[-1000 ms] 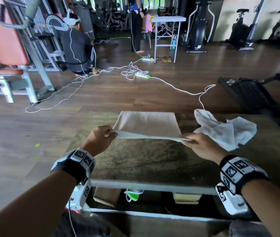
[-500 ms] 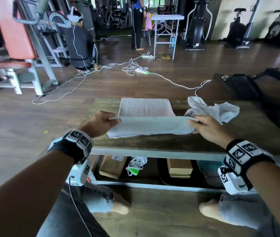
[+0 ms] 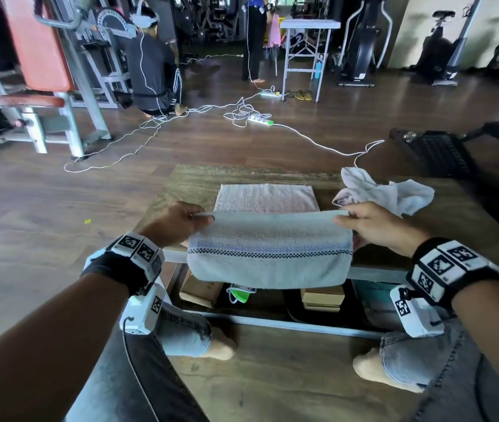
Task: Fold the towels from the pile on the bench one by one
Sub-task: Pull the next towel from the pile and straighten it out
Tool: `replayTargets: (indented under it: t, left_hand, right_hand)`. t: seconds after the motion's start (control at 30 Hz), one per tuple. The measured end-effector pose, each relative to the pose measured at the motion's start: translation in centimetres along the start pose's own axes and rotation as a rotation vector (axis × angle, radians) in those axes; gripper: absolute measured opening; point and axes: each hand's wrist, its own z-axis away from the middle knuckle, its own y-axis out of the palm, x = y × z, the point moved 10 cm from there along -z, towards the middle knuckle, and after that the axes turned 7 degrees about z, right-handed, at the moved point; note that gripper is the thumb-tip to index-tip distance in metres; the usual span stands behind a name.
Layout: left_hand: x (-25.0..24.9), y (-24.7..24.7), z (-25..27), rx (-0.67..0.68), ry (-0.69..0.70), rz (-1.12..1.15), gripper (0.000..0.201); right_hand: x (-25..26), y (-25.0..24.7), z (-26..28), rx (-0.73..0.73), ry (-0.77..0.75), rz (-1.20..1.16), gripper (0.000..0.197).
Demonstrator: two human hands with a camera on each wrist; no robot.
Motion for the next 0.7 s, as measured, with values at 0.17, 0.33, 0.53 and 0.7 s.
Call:
replayTargets:
  t: [0.17, 0.33, 0.53, 0.7]
  left_hand:
    - [-0.8, -0.1, -2.5, -0.104, 0.056, -0.008, 0.019]
    - [-1.0, -0.4, -6.9, -0.136, 0.038, 0.017, 0.01]
    - [-0.5, -0.3, -13.2, -0.138, -0.027, -0.042, 0.012]
    - [1.2, -0.3, -19.3, -0.179, -0.087, -0.068, 0.016]
  right_hand:
    - [0.1, -0.9, -3.3, -0.135, -0.061, 0.043, 0.019]
    - [0.1, -2.5, -7.3, -0.224, -0.086, 0.22, 0.024]
    - [-0.6, -3.0, -14.0, -0.246, -0.072, 0.307, 0.013]
    - [-1.3, -3.5, -20.1, -0.29, -0.007, 0.332, 0.013]
